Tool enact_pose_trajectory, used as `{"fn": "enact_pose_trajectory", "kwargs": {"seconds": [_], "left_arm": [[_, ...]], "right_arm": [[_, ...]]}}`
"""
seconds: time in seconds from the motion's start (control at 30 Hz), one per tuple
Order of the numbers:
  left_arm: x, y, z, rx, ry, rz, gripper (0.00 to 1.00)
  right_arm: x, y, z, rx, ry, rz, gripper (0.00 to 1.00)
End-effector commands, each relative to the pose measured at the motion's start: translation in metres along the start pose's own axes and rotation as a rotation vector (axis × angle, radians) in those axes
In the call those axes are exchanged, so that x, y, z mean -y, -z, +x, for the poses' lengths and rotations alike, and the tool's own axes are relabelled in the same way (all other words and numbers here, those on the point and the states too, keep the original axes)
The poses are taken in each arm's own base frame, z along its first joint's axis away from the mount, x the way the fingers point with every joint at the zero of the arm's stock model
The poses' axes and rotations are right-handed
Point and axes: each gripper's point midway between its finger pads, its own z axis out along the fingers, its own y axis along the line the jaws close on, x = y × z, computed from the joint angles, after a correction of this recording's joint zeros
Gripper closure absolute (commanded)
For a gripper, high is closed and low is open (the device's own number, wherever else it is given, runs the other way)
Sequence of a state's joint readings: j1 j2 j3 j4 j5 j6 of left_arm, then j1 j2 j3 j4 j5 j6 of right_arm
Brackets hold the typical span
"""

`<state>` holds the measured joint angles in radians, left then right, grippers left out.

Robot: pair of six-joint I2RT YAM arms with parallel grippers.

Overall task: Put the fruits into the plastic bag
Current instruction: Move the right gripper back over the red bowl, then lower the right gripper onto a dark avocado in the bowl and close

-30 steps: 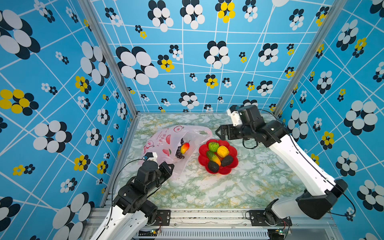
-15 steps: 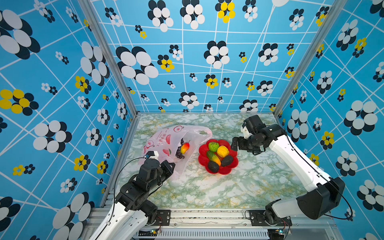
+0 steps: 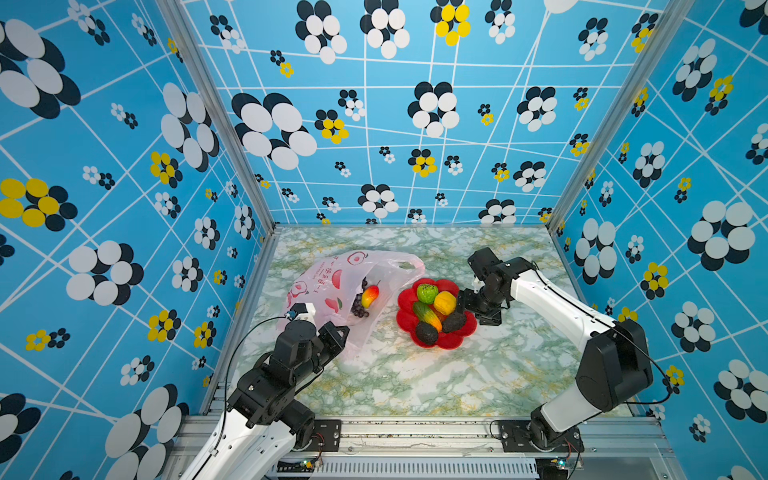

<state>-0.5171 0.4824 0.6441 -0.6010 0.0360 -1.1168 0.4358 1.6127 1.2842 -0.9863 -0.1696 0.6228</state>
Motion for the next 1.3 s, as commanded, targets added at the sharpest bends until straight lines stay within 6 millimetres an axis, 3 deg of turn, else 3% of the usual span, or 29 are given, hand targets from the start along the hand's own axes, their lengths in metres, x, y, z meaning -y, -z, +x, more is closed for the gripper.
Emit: {"fn": "enact_pose_trajectory", "kwargs": {"seconds": [0.0, 0.47, 1.27], "left_arm": [[-0.010, 0.000, 0.000, 0.009, 0.015, -0.032, 1.00], [-0.014, -0.005, 0.001, 0.001, 0.015, -0.046, 1.00], [-0.013, -0.014, -0.006, -0.035, 0.036, -0.051, 1.00]], "right_arm": [[0.000, -0.011, -0.004, 0.004, -0.034, 0.018, 0.18], [-0.007, -0.044, -0.015, -0.022, -0.049, 0.064, 0.21], [-0.005, -0.079, -0.022, -0.032, -0.056, 0.141, 0.22]]}}
